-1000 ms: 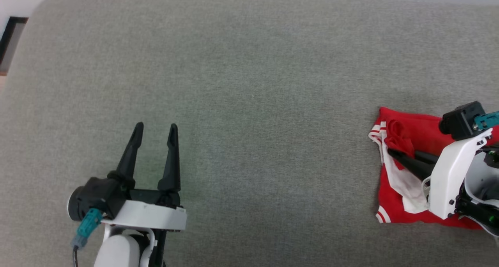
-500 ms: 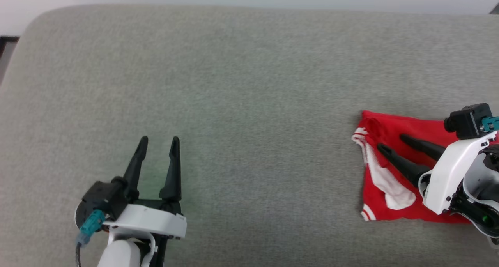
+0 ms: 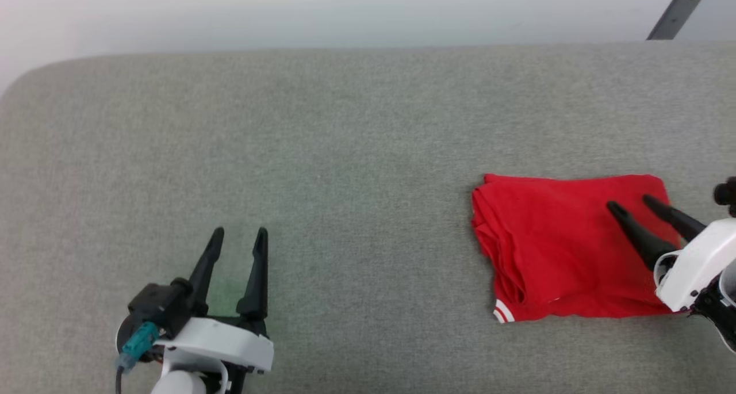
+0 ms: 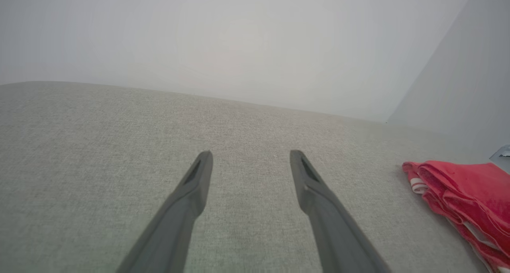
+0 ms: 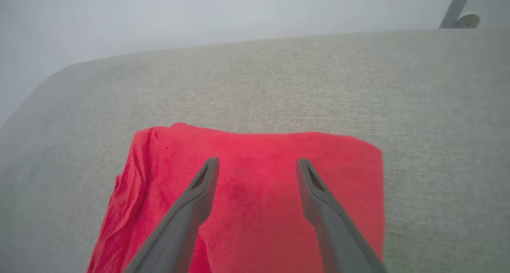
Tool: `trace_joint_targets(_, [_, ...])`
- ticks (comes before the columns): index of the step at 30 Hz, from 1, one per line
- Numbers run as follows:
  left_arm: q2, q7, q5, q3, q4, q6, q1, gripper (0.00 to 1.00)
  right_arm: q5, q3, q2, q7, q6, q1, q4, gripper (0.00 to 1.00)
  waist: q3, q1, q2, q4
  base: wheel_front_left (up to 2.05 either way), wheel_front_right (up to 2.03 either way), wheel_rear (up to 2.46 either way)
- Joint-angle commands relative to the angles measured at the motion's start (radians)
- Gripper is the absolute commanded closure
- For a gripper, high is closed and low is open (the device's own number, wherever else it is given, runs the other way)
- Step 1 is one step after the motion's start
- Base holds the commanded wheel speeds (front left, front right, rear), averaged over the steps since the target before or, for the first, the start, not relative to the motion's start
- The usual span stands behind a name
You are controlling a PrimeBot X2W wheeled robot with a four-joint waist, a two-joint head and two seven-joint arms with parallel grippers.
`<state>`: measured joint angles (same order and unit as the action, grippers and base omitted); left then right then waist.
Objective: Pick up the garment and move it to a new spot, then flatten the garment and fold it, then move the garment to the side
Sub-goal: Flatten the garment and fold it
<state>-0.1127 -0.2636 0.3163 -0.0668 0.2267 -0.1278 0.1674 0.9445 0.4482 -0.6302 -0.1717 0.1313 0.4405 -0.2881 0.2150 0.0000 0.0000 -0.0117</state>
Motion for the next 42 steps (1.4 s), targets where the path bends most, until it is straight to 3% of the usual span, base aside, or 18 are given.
trace_joint_targets(1, [-0.006,-0.001,0.001,0.002,0.007,-0.004,-0.012,0.0,-0.01,-0.007,0.011,0.042,-0.001,-0.004,-0.027,0.0,-0.025,0.0,0.0,-0.02,0.0,0.0,0.0])
trace_joint_targets(10, [-0.028,-0.001,-0.021,0.018,0.019,-0.004,-0.061,0.0,-0.119,-0.014,0.089,0.355,-0.001,-0.024,-0.182,0.0,-0.094,0.0,0.0,-0.043,0.0,0.0,0.0])
trace_joint_targets(14, [-0.036,-0.001,-0.034,0.026,-0.003,-0.004,-0.079,0.0,-0.166,-0.029,0.129,0.421,-0.001,-0.034,-0.209,0.0,-0.106,0.0,0.0,-0.044,0.0,0.0,0.0])
trace_joint_targets(18, [-0.041,-0.001,-0.045,0.028,-0.022,-0.004,-0.096,0.0,-0.227,-0.078,0.156,0.436,-0.001,-0.07,-0.176,0.0,-0.12,0.0,0.0,-0.038,0.0,0.0,0.0])
trace_joint_targets(25, [-0.035,-0.001,-0.056,0.037,-0.059,-0.004,-0.137,0.0,-0.383,-0.247,0.213,0.437,-0.001,-0.211,-0.013,0.0,-0.143,0.0,0.0,-0.028,0.0,0.0,0.0])
trace_joint_targets(29, [-0.032,-0.001,-0.06,0.039,-0.087,-0.004,-0.17,0.0,-0.449,-0.287,0.238,0.437,-0.001,-0.283,0.058,0.0,-0.151,0.0,0.0,-0.032,0.0,0.0,0.0])
trace_joint_targets(42, [-0.009,-0.001,-0.066,0.079,-0.196,-0.004,-0.284,0.0,-0.507,-0.451,0.311,0.437,-0.001,-0.483,0.254,0.0,-0.172,0.0,0.0,-0.007,0.0,0.0,0.0])
